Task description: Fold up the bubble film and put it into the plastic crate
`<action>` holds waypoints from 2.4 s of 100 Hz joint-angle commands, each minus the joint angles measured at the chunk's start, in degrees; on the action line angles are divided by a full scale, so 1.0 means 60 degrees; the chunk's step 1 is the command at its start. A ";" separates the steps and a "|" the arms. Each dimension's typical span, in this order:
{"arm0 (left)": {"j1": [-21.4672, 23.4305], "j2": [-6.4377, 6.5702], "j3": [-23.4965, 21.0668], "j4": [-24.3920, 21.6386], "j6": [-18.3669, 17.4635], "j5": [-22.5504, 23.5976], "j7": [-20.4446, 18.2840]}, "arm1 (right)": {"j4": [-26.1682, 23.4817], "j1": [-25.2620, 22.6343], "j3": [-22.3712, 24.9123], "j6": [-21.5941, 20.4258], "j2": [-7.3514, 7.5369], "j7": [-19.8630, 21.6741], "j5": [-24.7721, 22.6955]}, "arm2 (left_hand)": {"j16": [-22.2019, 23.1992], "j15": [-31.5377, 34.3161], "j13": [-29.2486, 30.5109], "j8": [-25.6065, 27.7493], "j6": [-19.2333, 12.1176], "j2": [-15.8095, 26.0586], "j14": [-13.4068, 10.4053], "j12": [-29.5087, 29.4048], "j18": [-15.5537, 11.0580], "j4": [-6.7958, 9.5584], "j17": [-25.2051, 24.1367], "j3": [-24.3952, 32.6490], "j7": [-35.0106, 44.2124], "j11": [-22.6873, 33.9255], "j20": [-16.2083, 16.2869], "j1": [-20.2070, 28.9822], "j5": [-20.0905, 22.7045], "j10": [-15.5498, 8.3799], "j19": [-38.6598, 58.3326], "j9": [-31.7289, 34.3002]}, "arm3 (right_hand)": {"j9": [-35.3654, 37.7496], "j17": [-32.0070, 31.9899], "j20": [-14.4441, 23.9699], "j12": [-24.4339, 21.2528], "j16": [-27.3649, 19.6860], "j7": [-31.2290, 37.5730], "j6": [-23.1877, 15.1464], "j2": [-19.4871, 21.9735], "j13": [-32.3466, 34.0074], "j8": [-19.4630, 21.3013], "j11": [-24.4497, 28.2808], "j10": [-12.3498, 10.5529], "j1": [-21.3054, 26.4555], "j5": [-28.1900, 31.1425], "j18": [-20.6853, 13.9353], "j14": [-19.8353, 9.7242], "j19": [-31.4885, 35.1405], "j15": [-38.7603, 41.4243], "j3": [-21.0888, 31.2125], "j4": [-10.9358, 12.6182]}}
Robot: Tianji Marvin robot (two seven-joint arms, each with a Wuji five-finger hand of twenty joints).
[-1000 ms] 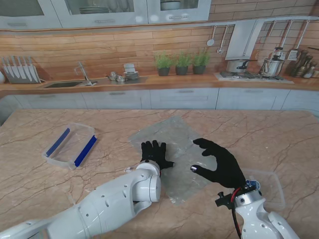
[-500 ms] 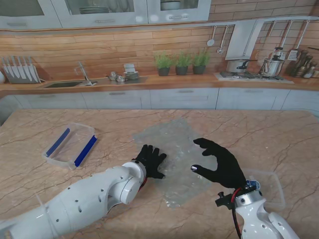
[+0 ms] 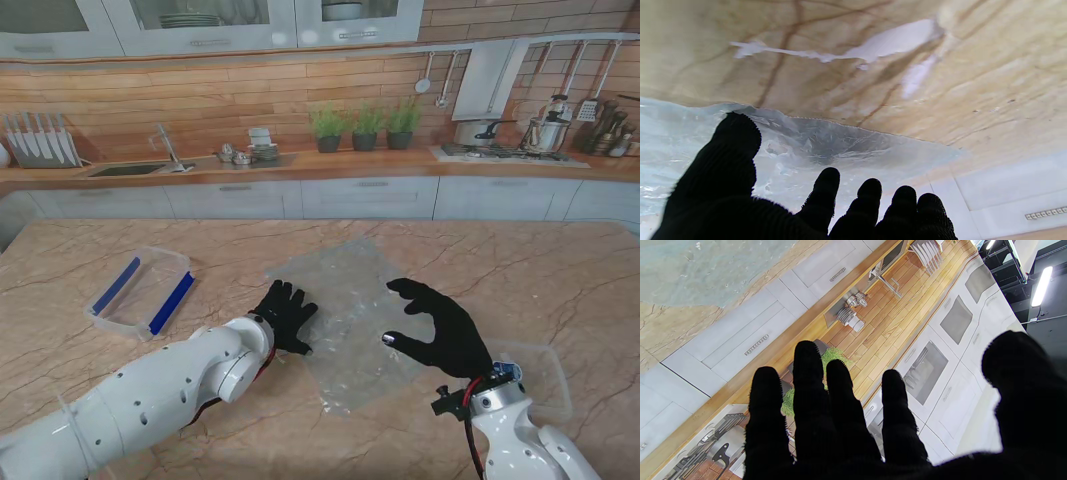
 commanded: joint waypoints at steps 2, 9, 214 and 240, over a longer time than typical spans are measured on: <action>0.0085 0.0191 -0.0179 0.0267 -0.0123 0.0126 0.0052 | -0.0015 0.0001 -0.0038 0.0037 -0.0030 -0.0008 0.0020 | 0.0135 0.0253 -0.0017 0.0121 -0.0161 -0.0395 -0.0053 0.0036 -0.0090 0.0366 0.0009 0.0767 0.0456 0.0290 0.0232 0.0476 -0.0269 -0.0072 0.0105 0.0124 | -0.0055 -0.0043 0.0233 -0.0020 0.0055 -0.0082 -0.0244 0.0323 -0.0117 -0.0044 -0.0196 -0.0059 -0.0198 0.0149 -0.0161 -0.0024 -0.0091 -0.0007 -0.0162 -0.0148; 0.0075 0.0248 -0.0342 0.0290 -0.0283 0.0372 0.0035 | -0.0015 0.0007 -0.0045 0.0048 -0.0028 0.0008 0.0033 | 0.0186 0.0504 0.0070 0.0142 -0.0237 -0.0441 -0.0020 0.0097 -0.0003 0.0353 0.0126 0.1027 0.0597 0.0493 0.0315 0.0398 -0.0271 -0.0083 0.0146 0.0181 | -0.0066 -0.0047 0.0235 -0.0023 0.0055 -0.0087 -0.0258 0.0344 -0.0124 -0.0046 -0.0205 -0.0053 -0.0206 0.0141 -0.0154 -0.0025 -0.0093 -0.0009 -0.0162 -0.0148; 0.0083 0.0514 0.0494 -0.0333 -0.0939 0.1057 -0.0359 | -0.0027 0.0008 -0.0064 0.0024 -0.0016 0.0162 0.0206 | 0.0197 0.1078 0.0258 0.0117 -0.0240 0.1077 0.0227 0.0096 0.0562 0.0481 0.0437 -0.1973 0.0196 0.0739 0.0931 0.1039 -0.0281 -0.0088 0.0378 0.0265 | 0.0007 -0.0066 0.0286 -0.0022 0.0071 -0.0112 -0.0257 0.0692 -0.0129 -0.0051 -0.0240 -0.0009 -0.0384 0.0262 -0.0108 0.0022 -0.0135 -0.0012 -0.0232 -0.0123; 0.0531 0.0640 -0.0151 -0.0385 -0.0996 0.0536 -0.1021 | -0.0014 0.0014 -0.0071 0.0051 -0.0018 0.0155 0.0205 | -0.0096 0.1988 0.0425 0.1378 -0.2304 -0.0207 0.0004 0.0207 0.0414 0.0361 0.0568 0.3095 0.2903 0.1599 0.1042 0.0934 0.0870 -0.0415 0.0436 0.0566 | 0.0017 -0.0070 0.0291 -0.0022 0.0072 -0.0114 -0.0257 0.0728 -0.0128 -0.0053 -0.0245 0.0015 -0.0414 0.0286 -0.0099 0.0027 -0.0143 -0.0016 -0.0225 -0.0120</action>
